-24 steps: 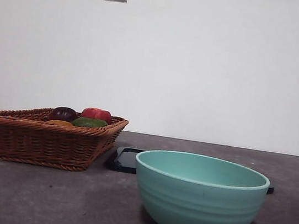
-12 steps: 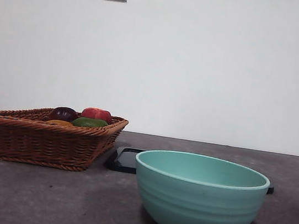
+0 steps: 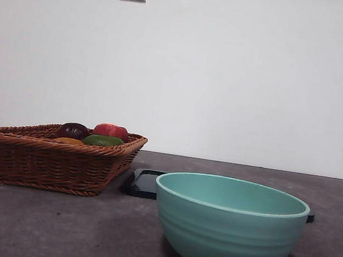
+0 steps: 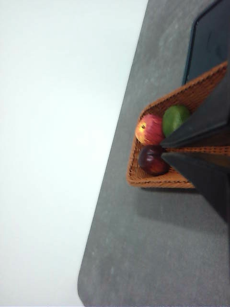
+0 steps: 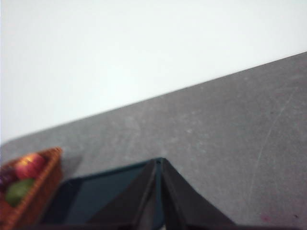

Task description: Pick up the wifruite, put it on the bowl, pick up the plate, put it on desk

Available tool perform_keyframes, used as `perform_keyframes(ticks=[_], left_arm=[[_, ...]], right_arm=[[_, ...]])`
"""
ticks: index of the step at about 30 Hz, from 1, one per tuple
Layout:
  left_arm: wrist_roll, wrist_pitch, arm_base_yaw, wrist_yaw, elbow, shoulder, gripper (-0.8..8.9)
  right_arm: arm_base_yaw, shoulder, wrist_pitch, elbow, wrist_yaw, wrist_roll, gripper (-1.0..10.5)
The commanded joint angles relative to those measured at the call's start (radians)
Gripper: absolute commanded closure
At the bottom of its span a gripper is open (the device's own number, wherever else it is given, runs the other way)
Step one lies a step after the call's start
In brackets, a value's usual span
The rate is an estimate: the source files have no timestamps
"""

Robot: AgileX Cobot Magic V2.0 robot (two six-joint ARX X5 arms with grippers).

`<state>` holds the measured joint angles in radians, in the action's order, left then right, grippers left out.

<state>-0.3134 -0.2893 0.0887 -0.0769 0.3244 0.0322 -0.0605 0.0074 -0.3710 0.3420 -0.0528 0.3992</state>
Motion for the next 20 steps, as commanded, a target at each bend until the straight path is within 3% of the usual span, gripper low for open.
perform_keyframes(ticks=[1, 5, 10, 16, 20], left_arm=[[-0.013, -0.057, 0.007, -0.002, 0.080, 0.030, 7.98], [-0.009, -0.110, 0.016, -0.007, 0.183, 0.077, 7.98], [-0.009, -0.131, 0.027, -0.066, 0.268, 0.156, 7.98], [-0.002, -0.190, 0.031, -0.224, 0.336, 0.267, 7.98], [0.075, -0.291, 0.031, -0.311, 0.388, 0.328, 7.98]], right_arm=[[-0.003, 0.011, -0.064, 0.094, -0.005, 0.055, 9.4], [-0.003, 0.048, -0.190, 0.222, -0.016, 0.068, 9.4], [-0.003, 0.103, -0.309, 0.336, -0.091, 0.057, 9.4], [-0.003, 0.154, -0.384, 0.400, -0.229, 0.029, 9.4], [-0.019, 0.175, -0.394, 0.405, -0.300, 0.023, 9.4]])
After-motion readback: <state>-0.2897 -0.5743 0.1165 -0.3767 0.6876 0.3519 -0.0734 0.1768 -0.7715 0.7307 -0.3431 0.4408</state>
